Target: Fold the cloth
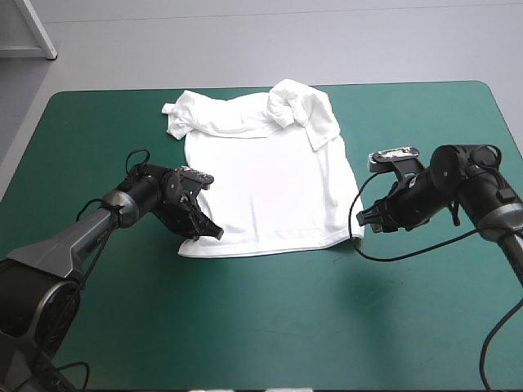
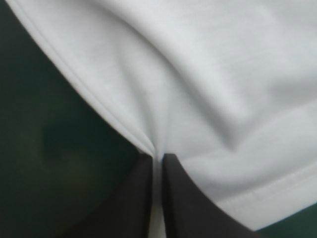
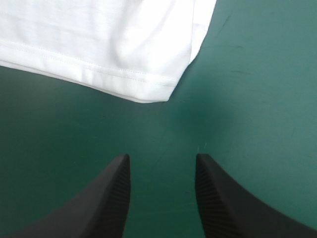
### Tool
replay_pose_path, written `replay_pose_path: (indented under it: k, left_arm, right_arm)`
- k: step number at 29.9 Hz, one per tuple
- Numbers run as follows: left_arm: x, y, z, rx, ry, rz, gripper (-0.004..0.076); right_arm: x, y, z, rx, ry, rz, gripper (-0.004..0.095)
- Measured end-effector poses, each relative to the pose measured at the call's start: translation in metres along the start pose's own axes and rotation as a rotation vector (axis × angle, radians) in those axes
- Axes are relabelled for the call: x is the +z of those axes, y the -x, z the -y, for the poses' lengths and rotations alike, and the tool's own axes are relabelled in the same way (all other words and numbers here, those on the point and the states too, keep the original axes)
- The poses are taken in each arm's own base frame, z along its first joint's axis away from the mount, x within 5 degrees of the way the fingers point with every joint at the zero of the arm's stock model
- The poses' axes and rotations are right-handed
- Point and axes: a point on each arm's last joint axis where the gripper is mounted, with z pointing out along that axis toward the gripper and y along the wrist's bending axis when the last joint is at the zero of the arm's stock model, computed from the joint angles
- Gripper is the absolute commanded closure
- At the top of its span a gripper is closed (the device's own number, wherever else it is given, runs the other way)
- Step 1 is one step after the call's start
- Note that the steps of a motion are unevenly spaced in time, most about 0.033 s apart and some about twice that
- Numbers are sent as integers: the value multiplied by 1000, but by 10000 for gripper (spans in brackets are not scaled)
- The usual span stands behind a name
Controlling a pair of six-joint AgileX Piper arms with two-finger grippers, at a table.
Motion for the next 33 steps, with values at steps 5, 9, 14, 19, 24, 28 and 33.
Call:
replay_pose_path:
  k: [5, 9, 14, 19, 24, 28, 33]
  left_arm:
    - [2, -4, 0, 4, 25, 8, 703]
    - [-3, -5, 0, -17, 45, 31, 703]
    - [-9, -11, -9, -8, 166, 26, 703]
    - [-25, -16, -18, -3, 270, 43, 703]
    - [-37, -18, -18, -11, 285, 68, 703]
    - [-39, -20, -18, -27, 289, 60, 703]
    - [-40, -22, -18, -34, 291, 42, 703]
  right_arm:
    - [0, 3, 1, -1, -9, 31, 504]
    - [7, 8, 2, 7, -3, 40, 504]
    - [24, 15, 6, 22, 3, 23, 504]
    - [45, 22, 9, 34, 15, 8, 504]
    - [67, 30, 9, 42, 76, 8, 504]
    - [87, 36, 8, 46, 94, 8, 504]
    - [112, 42, 5, 50, 92, 1, 504]
